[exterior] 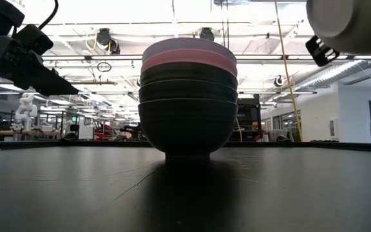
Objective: Nest bowls inside each other
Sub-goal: Stack the white bowl on top of the purple bowl
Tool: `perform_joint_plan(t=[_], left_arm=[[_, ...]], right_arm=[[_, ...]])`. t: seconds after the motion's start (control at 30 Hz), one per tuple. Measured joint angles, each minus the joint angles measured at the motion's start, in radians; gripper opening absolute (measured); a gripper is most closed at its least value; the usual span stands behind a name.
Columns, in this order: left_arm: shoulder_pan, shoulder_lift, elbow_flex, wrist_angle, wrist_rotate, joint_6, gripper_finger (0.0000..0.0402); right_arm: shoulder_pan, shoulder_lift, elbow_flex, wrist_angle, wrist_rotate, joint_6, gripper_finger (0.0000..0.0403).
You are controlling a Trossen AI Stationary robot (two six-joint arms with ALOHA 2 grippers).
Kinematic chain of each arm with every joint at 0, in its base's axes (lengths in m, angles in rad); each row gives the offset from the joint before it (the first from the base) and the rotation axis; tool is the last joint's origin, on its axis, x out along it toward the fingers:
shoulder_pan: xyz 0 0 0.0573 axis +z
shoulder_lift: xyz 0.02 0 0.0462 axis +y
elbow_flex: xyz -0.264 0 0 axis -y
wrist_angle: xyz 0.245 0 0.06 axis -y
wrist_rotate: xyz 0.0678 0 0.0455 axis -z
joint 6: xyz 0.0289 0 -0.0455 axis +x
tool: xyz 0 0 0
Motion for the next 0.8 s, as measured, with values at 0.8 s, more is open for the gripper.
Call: perform_joint_plan(t=[0.8], left_arm=[[0.000, 0.000, 0.000, -0.001, 0.001, -0.001, 0.0230]], right_arm=[[-0.178, 0.050, -0.049, 0.243, -0.135, -0.111, 0.0000]])
